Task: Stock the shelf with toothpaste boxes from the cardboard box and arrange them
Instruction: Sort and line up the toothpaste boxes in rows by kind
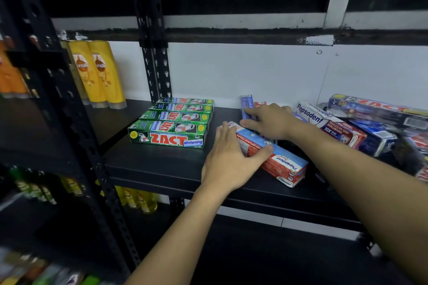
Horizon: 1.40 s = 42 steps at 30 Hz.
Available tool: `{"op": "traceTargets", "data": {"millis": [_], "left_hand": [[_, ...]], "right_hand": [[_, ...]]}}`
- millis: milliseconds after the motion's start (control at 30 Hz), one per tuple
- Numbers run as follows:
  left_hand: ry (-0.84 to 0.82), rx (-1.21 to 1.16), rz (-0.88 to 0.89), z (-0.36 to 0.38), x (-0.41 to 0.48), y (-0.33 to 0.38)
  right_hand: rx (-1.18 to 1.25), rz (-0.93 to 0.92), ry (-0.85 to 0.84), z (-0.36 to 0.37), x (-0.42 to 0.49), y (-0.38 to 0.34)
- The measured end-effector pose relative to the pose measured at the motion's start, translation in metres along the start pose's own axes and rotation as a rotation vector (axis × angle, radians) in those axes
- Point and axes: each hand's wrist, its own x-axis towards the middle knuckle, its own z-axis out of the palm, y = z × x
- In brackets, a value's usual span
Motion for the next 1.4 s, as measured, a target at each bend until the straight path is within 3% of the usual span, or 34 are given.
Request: {"op": "traceTargets", "data": {"millis": [200, 400, 667, 833, 933, 1033, 1133, 1267, 1400], "left_hand": [[-0.003, 0.021, -0.001, -0.001, -0.001, 0.001], [-0.005, 0.050, -0.008, -0.001, -0.001, 0.005], [0.044, 0.054, 0.037, 0.001, -0.004, 0.006], [0.102, 0.043, 0.044, 0.005, -0.006, 0.011], [0.265, 0.032, 0.080, 0.015, -0.015, 0.022], [0.322, -0.023, 0.139, 0.029, -0.032, 0.042], [0.219, 0.046, 0.187, 0.041, -0.045, 0.056], [0.166, 0.142, 0.207, 0.041, -0.045, 0.046], [0.152, 0.134, 0.293, 0.030, -0.045, 0.029]], "right_hand": [[0.397, -0.044, 0.187, -0.015, -0.004, 0.004], [1.142, 0.162, 0.208, -0.037, -0.028, 0.022], [1.351, 0.149, 0.348, -0.055, -0.102, 0.065], [1.238, 0.164, 0.385, -0.048, -0.151, 0.102], [0.644, 0.182, 0.435, -0.039, -0.171, 0.118], [0.392, 0.245, 0.417, -0.029, -0.174, 0.124], [0.291, 0.259, 0.401, -0.031, -0.171, 0.121], [0.250, 0.078, 0.489, -0.033, -0.168, 0.089], [0.217, -0.056, 0.271, -0.016, -0.166, 0.066]]}}
